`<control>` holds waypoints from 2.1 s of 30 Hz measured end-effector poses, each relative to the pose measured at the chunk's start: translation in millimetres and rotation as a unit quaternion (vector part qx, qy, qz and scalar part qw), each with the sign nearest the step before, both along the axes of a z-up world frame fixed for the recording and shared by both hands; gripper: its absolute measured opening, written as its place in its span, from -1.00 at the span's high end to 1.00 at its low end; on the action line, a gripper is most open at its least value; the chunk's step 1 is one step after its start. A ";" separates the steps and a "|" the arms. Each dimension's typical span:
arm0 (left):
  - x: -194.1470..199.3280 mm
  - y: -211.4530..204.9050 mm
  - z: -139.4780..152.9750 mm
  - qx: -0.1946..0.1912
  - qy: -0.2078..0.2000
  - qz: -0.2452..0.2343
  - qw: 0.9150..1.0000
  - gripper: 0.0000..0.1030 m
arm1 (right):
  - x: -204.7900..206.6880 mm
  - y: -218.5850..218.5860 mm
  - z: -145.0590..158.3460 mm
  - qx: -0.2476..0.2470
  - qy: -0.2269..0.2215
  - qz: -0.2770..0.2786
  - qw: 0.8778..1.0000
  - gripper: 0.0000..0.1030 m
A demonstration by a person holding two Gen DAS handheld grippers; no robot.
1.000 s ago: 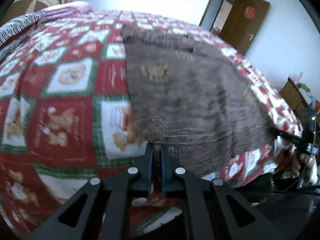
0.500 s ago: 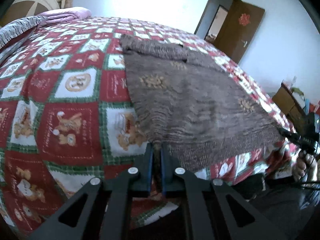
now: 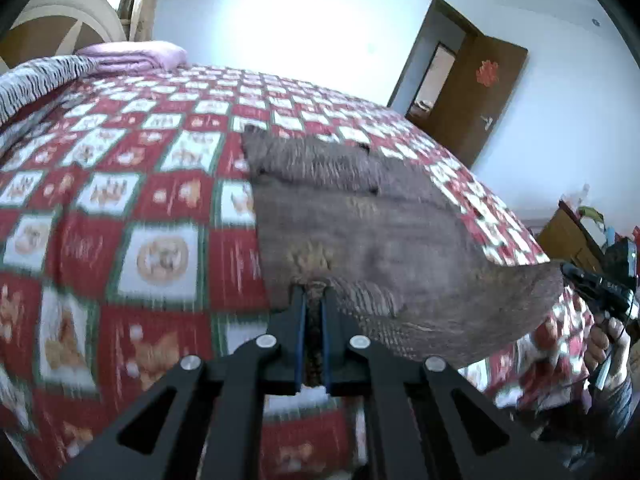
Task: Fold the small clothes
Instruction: 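Lift the hem with both grippers and fold it over toward the collar, then lower the folded hem onto the sweater and open both grippers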
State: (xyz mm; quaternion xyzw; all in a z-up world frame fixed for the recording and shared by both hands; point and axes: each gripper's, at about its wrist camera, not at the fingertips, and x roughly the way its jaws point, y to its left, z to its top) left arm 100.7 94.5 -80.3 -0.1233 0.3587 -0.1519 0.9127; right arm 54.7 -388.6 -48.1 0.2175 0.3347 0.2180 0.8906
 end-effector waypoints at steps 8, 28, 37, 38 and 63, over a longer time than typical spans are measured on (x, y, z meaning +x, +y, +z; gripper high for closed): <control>62.0 1.0 35.8 0.012 -0.032 0.018 0.999 0.87 | 62.0 -0.4 35.2 -0.010 -0.032 -0.017 0.999 0.92; 234.0 -18.7 53.6 0.084 -0.046 0.036 0.995 0.87 | 260.7 -2.5 54.2 -0.059 -0.011 -0.044 0.997 0.92; 315.4 -24.7 -30.1 0.138 0.040 0.070 0.987 0.72 | 371.0 17.9 -19.3 -0.089 0.060 -0.039 0.993 0.92; 318.6 -25.6 -38.7 0.149 0.053 0.080 0.984 0.70 | 381.4 19.3 -31.0 -0.088 0.074 -0.036 0.993 0.92; 322.0 9.2 -33.0 0.281 0.037 0.212 0.935 -0.94 | 427.2 78.6 -14.2 -0.288 0.018 -0.072 0.955 -0.57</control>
